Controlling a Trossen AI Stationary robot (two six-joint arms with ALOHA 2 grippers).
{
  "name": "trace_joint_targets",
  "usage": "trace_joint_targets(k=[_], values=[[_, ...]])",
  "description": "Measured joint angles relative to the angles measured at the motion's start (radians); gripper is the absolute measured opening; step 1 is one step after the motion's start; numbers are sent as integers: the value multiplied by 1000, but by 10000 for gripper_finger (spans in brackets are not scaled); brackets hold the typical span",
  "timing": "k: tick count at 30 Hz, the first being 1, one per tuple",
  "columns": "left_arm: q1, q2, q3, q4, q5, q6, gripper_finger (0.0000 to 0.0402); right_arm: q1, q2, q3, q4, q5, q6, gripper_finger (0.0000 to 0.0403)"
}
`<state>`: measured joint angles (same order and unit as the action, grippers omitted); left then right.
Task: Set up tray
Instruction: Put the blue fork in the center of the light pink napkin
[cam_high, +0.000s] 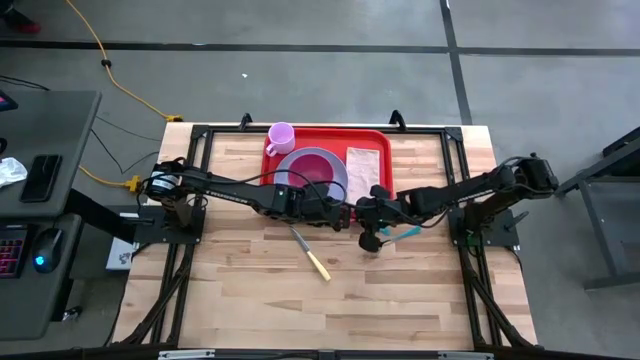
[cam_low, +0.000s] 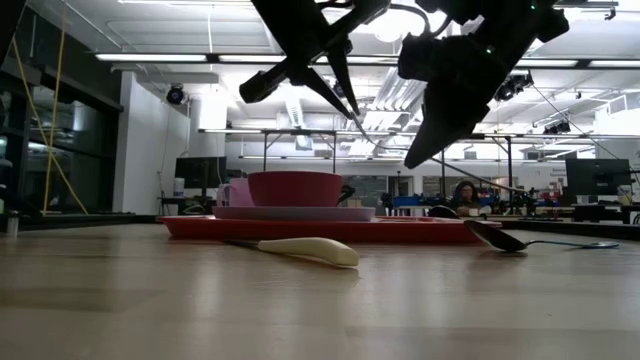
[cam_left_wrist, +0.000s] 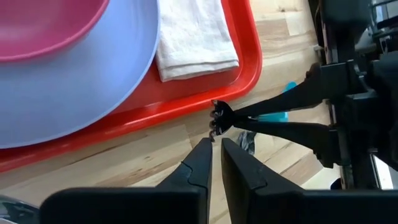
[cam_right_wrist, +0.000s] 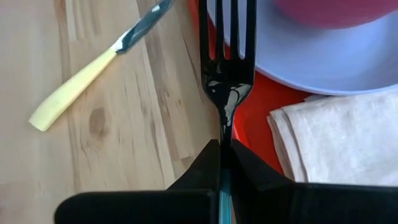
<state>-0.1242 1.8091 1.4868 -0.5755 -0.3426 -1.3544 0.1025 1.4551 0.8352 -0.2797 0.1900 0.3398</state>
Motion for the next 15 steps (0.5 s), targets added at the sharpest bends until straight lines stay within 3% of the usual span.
trace_joint_targets(k=[15], values=[[59, 0, 0, -1, -29, 86, 86, -49, 1, 2, -46, -10, 19, 0]])
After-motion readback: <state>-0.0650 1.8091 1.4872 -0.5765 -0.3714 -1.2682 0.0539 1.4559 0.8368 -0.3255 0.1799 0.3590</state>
